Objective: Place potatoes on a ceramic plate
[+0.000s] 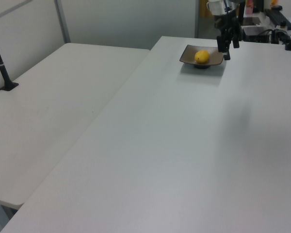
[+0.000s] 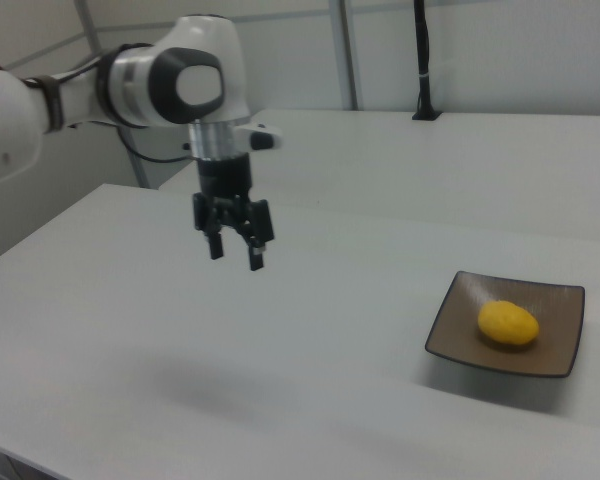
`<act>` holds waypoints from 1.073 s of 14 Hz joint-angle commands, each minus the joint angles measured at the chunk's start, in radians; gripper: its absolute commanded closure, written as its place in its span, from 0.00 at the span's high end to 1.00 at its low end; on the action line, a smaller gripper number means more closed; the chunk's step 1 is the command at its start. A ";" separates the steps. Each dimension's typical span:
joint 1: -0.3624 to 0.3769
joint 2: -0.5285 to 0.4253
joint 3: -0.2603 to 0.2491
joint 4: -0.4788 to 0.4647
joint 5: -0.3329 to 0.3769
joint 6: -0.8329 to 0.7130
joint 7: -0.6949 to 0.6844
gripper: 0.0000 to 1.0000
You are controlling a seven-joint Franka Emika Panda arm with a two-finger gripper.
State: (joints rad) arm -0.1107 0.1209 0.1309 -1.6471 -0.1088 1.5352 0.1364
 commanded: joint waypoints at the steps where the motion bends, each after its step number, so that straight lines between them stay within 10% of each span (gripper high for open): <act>1: 0.068 -0.161 -0.017 -0.167 0.050 0.074 -0.029 1.00; 15: 0.149 -0.178 -0.091 -0.186 0.100 0.264 -0.014 1.00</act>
State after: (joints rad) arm 0.0352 -0.0431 0.0487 -1.8043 -0.0338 1.7755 0.1332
